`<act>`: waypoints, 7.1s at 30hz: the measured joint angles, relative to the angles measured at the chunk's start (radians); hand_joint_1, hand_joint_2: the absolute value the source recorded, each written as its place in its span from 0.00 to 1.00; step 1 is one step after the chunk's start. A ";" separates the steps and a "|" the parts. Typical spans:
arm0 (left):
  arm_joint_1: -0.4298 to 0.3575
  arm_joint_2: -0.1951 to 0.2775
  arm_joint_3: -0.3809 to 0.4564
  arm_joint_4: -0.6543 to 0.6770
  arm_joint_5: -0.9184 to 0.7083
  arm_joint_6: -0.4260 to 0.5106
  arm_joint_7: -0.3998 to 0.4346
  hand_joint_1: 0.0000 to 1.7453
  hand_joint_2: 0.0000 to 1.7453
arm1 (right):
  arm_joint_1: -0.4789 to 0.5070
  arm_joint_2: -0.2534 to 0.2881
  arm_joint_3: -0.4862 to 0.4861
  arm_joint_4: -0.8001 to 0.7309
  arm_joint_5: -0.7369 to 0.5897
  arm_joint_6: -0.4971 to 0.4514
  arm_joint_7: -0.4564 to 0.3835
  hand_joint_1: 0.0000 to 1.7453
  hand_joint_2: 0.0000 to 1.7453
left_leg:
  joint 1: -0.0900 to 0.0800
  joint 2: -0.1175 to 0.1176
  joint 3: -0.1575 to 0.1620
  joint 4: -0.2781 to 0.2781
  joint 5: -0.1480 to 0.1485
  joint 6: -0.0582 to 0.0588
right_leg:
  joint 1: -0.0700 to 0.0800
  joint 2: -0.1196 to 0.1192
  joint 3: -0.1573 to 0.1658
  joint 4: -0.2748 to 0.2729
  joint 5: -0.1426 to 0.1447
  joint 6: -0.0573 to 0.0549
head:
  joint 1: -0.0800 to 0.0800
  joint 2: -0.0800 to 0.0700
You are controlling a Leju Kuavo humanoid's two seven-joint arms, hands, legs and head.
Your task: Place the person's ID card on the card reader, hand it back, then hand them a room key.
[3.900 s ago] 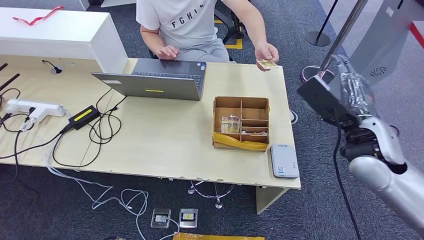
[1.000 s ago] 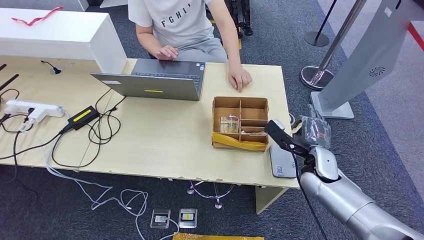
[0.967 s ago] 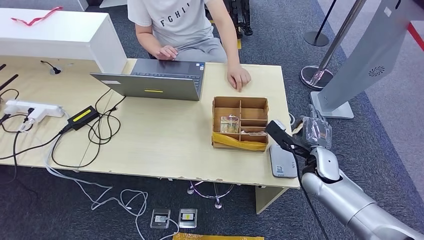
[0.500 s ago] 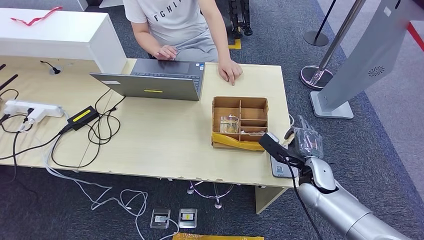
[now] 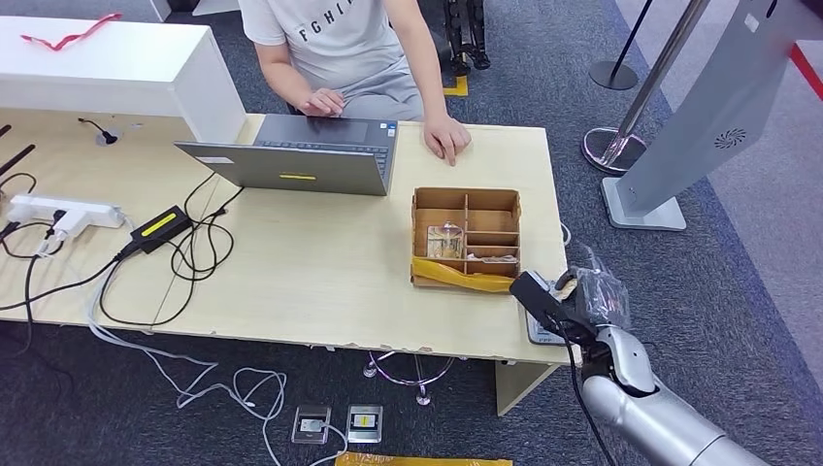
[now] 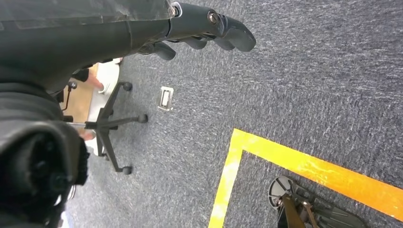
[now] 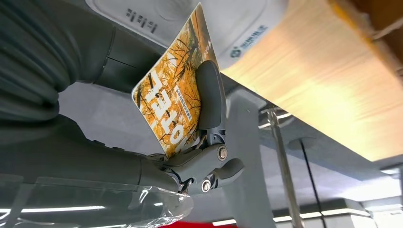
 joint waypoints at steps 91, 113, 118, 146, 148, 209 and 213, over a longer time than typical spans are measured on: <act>-0.041 -0.007 -0.116 0.000 0.039 -0.017 -0.018 0.00 0.00 | -0.283 0.125 -0.061 -0.134 -0.168 0.098 -0.161 1.00 1.00 | 0.001 0.001 -0.001 0.000 0.001 0.000 | 0.001 0.001 0.001 0.000 0.001 -0.001 | 0.000 0.000; -0.043 -0.007 -0.120 0.000 0.061 -0.004 -0.008 0.00 0.00 | -0.304 0.313 -0.007 0.216 -0.206 0.072 -0.330 0.00 1.00 | 0.001 0.001 0.000 0.000 0.001 0.000 | 0.001 0.001 0.000 0.000 0.001 -0.001 | 0.000 0.000; -0.042 -0.007 -0.120 0.000 0.062 0.002 -0.008 0.00 0.00 | -0.304 0.326 -0.007 0.253 -0.185 0.051 -0.326 0.00 1.00 | 0.001 0.001 0.000 0.000 0.001 0.000 | 0.001 0.001 0.000 0.000 0.001 -0.001 | 0.000 0.000; -0.007 0.000 -0.120 0.000 0.077 -0.024 -0.022 0.00 0.00 | -0.203 0.152 -0.010 -0.087 -0.003 0.177 -0.050 0.00 1.00 | 0.001 0.002 0.001 0.000 0.000 0.000 | 0.001 0.002 0.000 0.000 0.001 -0.001 | 0.000 0.000; -0.007 0.000 -0.119 0.001 0.079 -0.025 -0.025 0.00 0.00 | -0.197 0.126 -0.010 -0.148 0.014 0.200 -0.029 0.00 1.00 | 0.001 0.002 0.001 0.000 0.000 0.000 | 0.001 0.002 0.000 0.000 0.001 -0.001 | 0.000 0.000; -0.011 0.002 -0.099 0.006 0.123 0.000 -0.005 0.00 0.00 | -0.091 0.177 0.034 0.018 0.375 0.157 -0.079 0.00 1.00 | 0.001 0.002 0.000 0.000 0.000 0.000 | 0.001 0.001 0.000 0.000 0.001 -0.001 | 0.000 0.000; -0.011 0.002 -0.098 0.006 0.122 0.000 -0.002 0.00 0.00 | -0.089 0.179 0.032 0.025 0.374 0.157 -0.078 0.00 1.00 | 0.001 0.002 0.000 0.000 0.000 0.000 | 0.001 0.001 0.000 0.000 0.001 -0.001 | 0.000 0.000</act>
